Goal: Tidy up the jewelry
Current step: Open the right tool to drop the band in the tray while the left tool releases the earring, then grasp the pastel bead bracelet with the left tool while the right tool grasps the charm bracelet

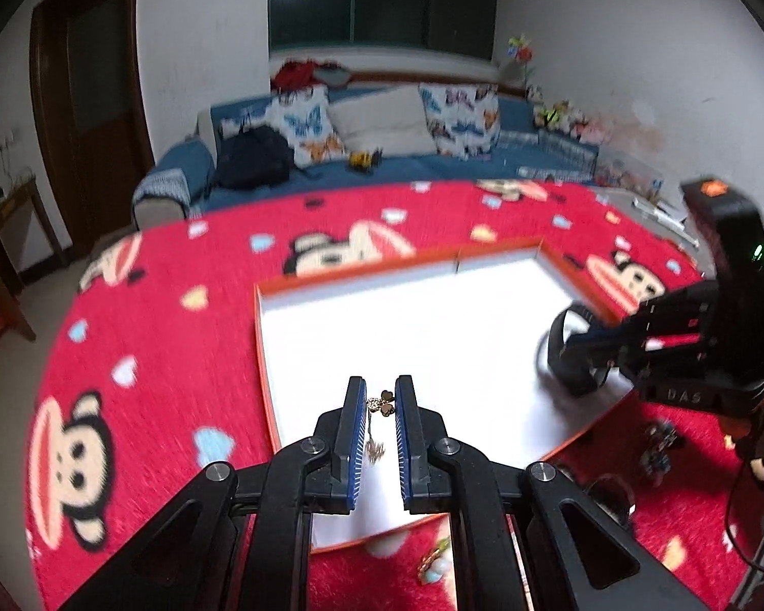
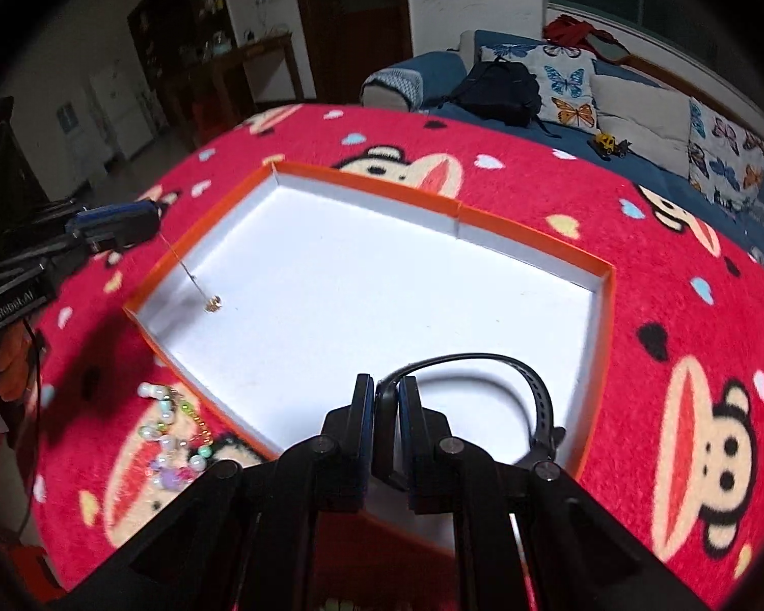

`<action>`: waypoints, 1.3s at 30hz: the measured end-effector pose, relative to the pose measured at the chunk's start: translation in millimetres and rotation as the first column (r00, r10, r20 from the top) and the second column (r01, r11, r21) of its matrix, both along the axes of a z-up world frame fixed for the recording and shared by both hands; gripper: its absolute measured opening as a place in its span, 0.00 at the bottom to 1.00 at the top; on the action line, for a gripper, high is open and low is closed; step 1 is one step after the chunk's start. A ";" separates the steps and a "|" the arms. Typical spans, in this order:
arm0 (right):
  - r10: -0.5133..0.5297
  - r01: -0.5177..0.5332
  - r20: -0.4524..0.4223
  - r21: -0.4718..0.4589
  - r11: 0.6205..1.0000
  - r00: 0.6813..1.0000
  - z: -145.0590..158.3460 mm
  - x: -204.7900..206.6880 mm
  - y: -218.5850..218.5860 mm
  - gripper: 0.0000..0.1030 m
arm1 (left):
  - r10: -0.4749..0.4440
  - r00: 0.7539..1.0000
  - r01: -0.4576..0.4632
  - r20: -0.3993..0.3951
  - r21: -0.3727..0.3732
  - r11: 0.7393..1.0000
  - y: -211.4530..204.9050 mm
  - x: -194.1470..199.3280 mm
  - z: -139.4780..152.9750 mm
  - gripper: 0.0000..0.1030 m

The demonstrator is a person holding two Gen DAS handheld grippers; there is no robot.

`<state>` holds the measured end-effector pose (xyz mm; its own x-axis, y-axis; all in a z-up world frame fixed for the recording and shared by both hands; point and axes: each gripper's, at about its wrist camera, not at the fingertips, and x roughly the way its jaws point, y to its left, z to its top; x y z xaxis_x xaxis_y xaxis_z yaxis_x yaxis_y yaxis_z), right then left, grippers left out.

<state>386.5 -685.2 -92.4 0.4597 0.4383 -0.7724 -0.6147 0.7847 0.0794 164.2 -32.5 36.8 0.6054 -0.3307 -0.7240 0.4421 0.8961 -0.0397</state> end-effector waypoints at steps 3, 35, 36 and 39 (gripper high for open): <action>0.000 0.001 0.019 -0.042 0.999 1.000 -4.9 3.1 7.1 0.12 | 0.006 0.999 -0.005 -0.041 0.014 1.000 3.1 3.8 -21.4 0.11; -0.121 0.113 0.046 0.135 0.984 0.992 18.9 -47.3 -50.0 0.57 | 0.018 0.999 -0.018 -0.039 -0.011 1.000 0.4 -45.7 -17.5 0.45; -0.124 0.117 0.048 0.134 0.984 0.991 17.6 -52.2 -51.5 0.58 | 0.016 0.999 -0.016 -0.040 -0.013 1.000 0.2 -51.6 -17.1 0.45; -0.132 0.124 0.055 0.121 0.985 0.990 10.2 -67.3 -54.5 0.58 | 0.014 0.999 -0.015 -0.045 -0.024 1.000 1.3 -70.8 -18.1 0.45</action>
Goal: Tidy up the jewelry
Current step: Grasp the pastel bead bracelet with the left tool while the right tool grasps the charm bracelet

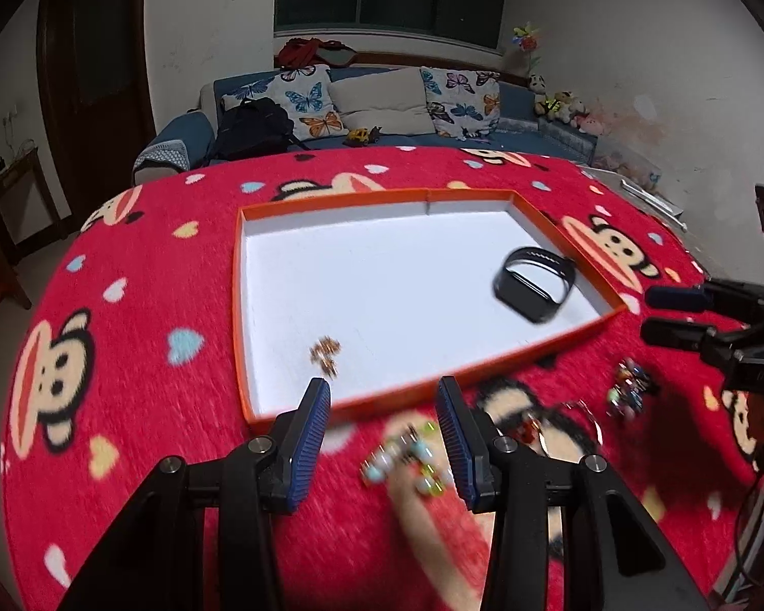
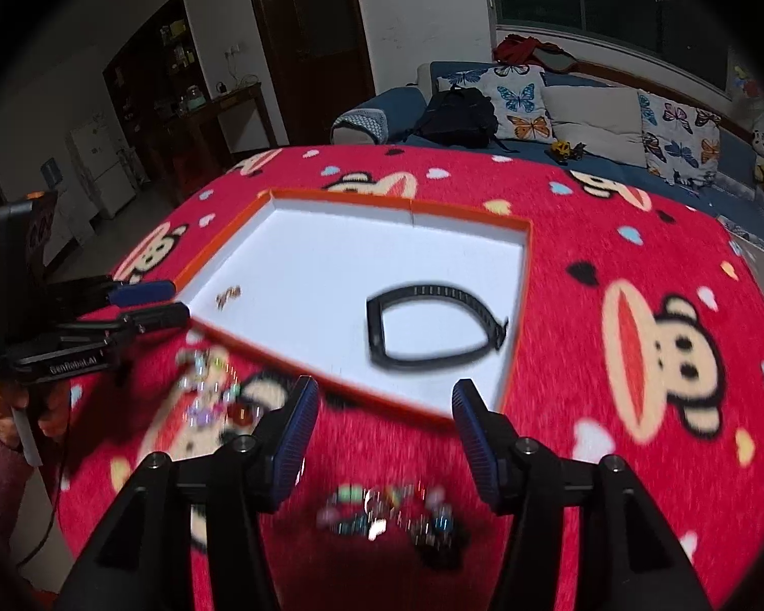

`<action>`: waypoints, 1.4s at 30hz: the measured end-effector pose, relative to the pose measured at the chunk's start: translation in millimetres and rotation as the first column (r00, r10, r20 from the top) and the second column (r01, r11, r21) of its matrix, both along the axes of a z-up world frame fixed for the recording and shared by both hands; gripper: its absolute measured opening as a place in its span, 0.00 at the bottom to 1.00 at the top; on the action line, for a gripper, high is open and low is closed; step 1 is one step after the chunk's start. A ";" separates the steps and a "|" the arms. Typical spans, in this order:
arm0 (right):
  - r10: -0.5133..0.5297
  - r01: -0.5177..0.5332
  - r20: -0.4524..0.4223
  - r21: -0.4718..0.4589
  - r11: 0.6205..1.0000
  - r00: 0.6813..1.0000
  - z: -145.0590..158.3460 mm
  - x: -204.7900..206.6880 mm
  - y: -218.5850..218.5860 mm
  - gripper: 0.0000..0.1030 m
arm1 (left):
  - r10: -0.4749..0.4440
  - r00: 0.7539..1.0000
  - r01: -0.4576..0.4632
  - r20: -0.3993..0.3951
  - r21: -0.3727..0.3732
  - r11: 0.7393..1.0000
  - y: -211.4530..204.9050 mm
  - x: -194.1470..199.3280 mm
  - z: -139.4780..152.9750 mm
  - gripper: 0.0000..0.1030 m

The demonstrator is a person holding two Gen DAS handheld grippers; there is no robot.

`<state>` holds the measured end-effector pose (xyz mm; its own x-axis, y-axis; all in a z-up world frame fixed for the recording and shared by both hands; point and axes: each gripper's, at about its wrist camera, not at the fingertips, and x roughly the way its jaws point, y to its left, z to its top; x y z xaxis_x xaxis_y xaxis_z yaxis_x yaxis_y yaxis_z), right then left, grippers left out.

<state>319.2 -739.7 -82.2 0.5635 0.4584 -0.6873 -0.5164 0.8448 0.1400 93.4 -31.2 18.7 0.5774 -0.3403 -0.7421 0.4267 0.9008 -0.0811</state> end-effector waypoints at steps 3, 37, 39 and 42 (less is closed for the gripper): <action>-0.008 0.008 -0.005 -0.013 1.000 1.000 -8.1 -14.8 -4.4 0.59 | 0.000 1.000 0.000 -0.006 -0.006 1.000 0.8 -18.0 -3.2 0.45; -0.096 0.097 -0.070 0.018 0.995 0.993 -43.3 -44.5 -31.4 0.59 | -0.029 0.998 0.027 -0.047 -0.042 0.999 -11.4 -31.8 -42.7 0.09; -0.097 0.098 -0.071 0.021 0.995 0.993 -43.6 -44.7 -31.8 0.59 | -0.030 0.999 0.028 -0.040 -0.057 0.998 -8.4 -37.6 -38.4 0.09; -0.094 0.096 -0.070 0.027 0.995 0.993 -43.4 -44.4 -32.0 0.59 | -0.030 0.999 0.027 -0.031 -0.083 0.996 -2.5 -49.5 -30.4 0.09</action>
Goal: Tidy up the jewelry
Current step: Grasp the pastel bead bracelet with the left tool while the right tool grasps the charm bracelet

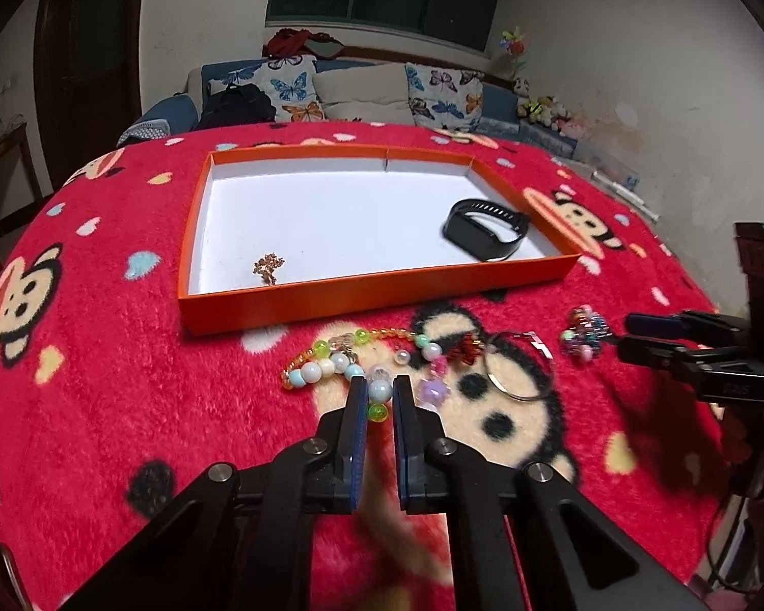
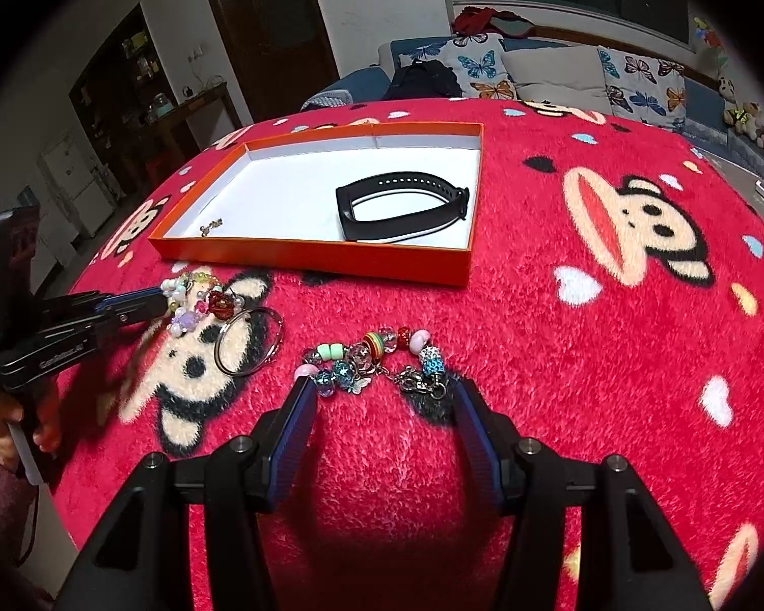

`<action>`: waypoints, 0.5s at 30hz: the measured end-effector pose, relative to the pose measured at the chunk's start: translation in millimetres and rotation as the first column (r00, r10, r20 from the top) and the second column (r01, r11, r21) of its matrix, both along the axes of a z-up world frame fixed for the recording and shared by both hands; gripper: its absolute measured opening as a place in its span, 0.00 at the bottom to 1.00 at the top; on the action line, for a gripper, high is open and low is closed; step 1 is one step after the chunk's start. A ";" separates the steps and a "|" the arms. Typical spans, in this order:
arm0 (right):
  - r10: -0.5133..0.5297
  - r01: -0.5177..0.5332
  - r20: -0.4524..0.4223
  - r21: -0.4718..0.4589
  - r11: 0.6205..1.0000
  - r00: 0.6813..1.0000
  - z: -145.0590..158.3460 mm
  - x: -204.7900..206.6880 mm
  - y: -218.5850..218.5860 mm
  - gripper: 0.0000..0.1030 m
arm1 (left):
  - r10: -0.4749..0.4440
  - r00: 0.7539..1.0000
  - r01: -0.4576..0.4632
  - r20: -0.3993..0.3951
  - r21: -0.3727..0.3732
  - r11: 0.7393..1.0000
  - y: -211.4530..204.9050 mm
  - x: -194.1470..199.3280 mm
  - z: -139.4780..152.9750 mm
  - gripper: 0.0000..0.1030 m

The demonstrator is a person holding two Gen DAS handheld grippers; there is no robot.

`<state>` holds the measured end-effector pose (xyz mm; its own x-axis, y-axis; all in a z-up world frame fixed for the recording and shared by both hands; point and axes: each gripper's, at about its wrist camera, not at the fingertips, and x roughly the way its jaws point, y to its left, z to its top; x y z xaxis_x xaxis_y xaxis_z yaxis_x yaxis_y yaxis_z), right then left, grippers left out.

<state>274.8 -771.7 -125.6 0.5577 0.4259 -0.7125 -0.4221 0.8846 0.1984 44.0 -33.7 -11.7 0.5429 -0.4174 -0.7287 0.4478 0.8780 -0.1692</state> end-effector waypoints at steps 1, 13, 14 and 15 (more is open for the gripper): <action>0.001 -0.001 0.000 -0.001 1.000 1.000 -0.1 -0.2 0.2 0.59 | 0.001 1.000 -0.001 0.005 -0.006 1.000 1.3 -5.2 3.0 0.09; 0.003 -0.003 -0.010 -0.001 1.000 1.000 -3.5 9.7 -0.3 0.59 | 0.035 0.998 -0.036 -0.058 -0.023 0.999 22.7 -42.2 -5.0 0.09; 0.003 -0.003 -0.006 -0.002 1.000 1.000 -2.9 9.8 -0.1 0.59 | 0.037 0.997 -0.038 -0.062 -0.021 0.999 23.5 -43.2 -7.3 0.09; 0.005 -0.005 -0.002 0.001 1.000 1.000 -1.6 10.2 0.3 0.59 | 0.041 0.997 -0.042 -0.069 -0.020 0.999 24.5 -43.5 -9.2 0.09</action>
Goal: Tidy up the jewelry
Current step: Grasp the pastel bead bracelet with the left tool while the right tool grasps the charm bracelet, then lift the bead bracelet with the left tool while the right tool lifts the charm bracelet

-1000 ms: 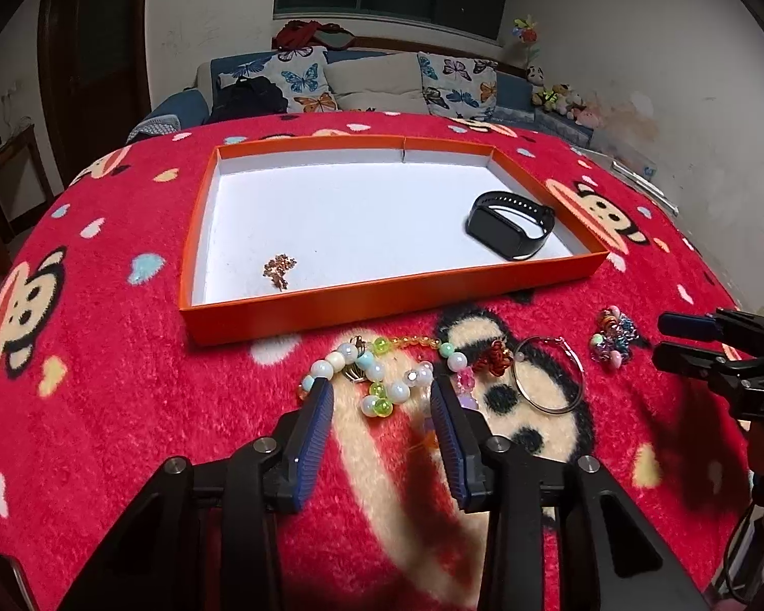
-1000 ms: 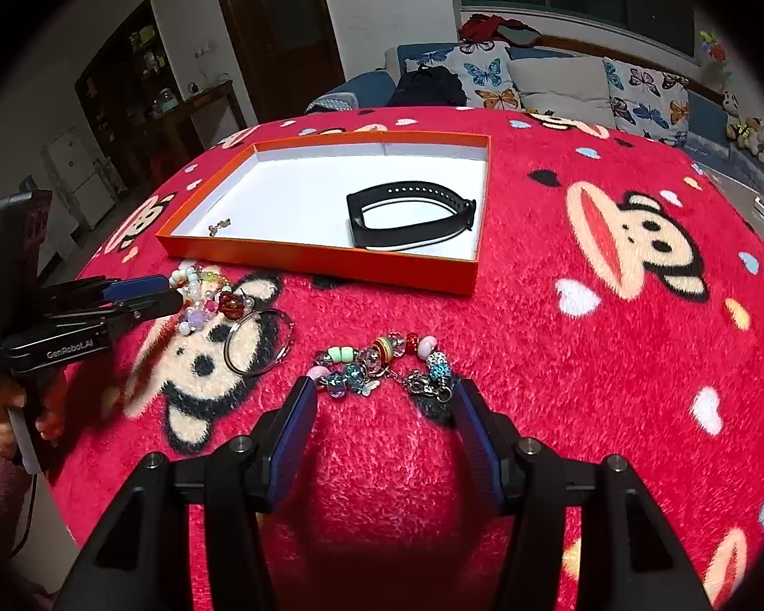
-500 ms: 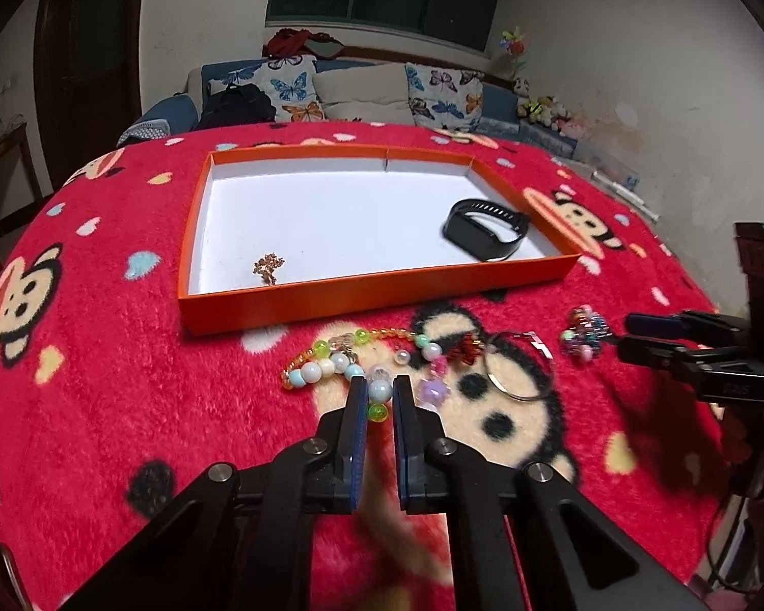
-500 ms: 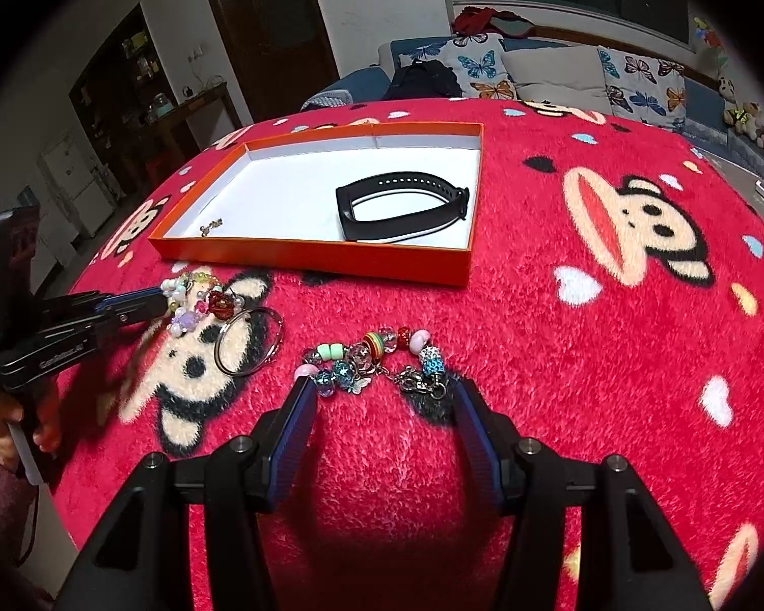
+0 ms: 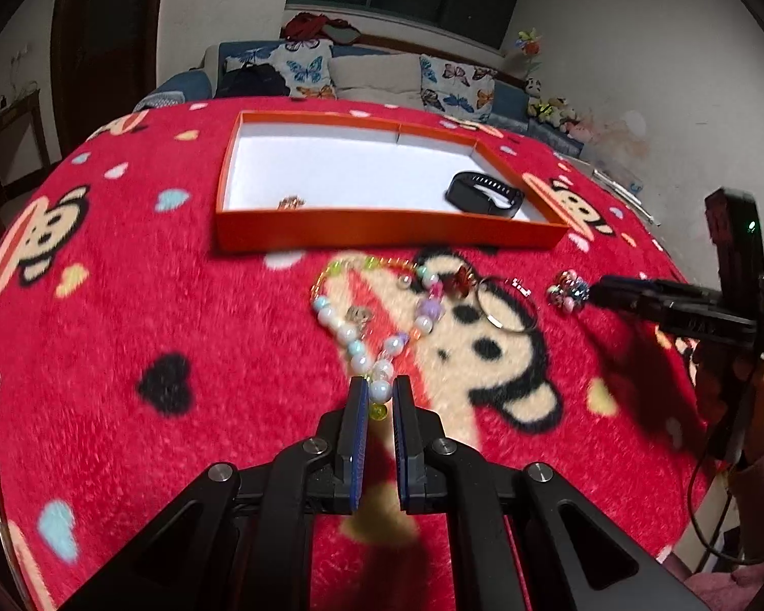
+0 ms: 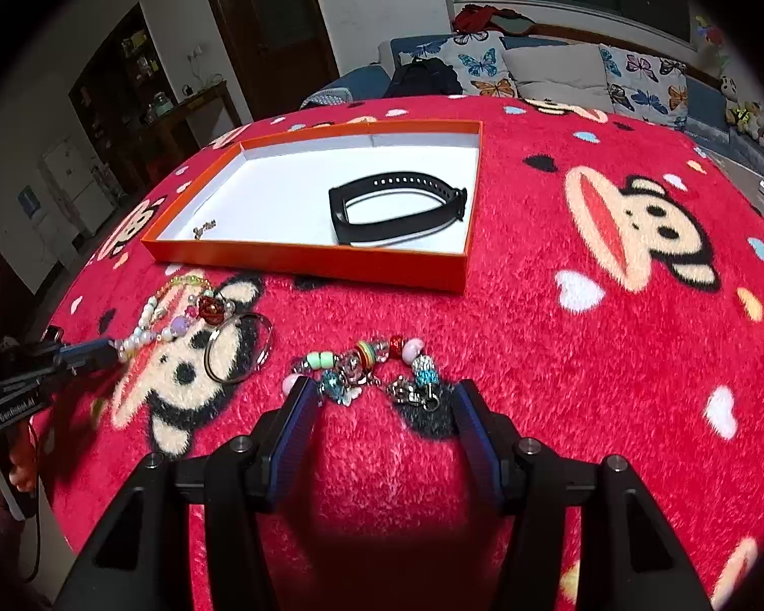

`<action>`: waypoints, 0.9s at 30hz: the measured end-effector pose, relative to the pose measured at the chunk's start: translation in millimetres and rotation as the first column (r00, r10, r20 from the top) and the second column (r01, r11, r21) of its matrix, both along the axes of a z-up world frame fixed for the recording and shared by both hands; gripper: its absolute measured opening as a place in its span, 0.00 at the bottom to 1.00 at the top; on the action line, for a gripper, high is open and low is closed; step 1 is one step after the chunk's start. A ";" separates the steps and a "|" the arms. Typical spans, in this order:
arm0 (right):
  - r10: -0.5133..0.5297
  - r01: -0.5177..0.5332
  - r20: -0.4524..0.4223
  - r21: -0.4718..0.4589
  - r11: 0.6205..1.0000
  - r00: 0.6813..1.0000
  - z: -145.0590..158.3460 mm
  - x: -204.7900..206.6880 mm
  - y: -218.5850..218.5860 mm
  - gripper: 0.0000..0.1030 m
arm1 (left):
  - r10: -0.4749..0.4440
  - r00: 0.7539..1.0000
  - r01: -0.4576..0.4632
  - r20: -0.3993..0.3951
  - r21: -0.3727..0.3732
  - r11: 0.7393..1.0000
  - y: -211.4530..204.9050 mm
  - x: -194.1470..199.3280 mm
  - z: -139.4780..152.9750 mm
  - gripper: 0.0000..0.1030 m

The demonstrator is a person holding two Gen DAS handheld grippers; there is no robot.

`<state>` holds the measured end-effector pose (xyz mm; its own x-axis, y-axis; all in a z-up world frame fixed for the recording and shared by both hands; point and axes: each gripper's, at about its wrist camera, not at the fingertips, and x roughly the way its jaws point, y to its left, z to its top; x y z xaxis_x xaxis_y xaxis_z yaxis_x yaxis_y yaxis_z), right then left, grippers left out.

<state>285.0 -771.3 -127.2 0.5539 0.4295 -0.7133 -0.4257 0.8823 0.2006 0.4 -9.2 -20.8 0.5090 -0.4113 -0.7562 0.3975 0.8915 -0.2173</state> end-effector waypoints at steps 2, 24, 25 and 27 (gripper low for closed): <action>0.002 -0.002 0.009 0.010 1.000 1.000 3.7 1.2 0.6 0.59 | 0.008 1.000 -0.008 -0.010 -0.003 1.000 2.2 0.6 -3.5 0.09; -0.058 0.093 -0.189 0.181 0.979 0.980 -11.8 28.9 5.7 0.28 | 0.006 1.000 -0.007 -0.017 -0.030 1.000 6.5 8.6 -10.4 0.09; -0.068 0.109 -0.204 0.197 0.974 0.977 -13.1 30.8 4.1 0.28 | 0.005 1.000 -0.006 -0.016 -0.031 0.999 6.9 8.7 -10.5 0.09; -0.085 0.137 -0.231 0.215 0.967 0.969 -15.0 33.6 2.3 0.22 | 0.004 1.000 -0.004 -0.013 -0.033 0.999 8.3 8.3 -10.7 0.09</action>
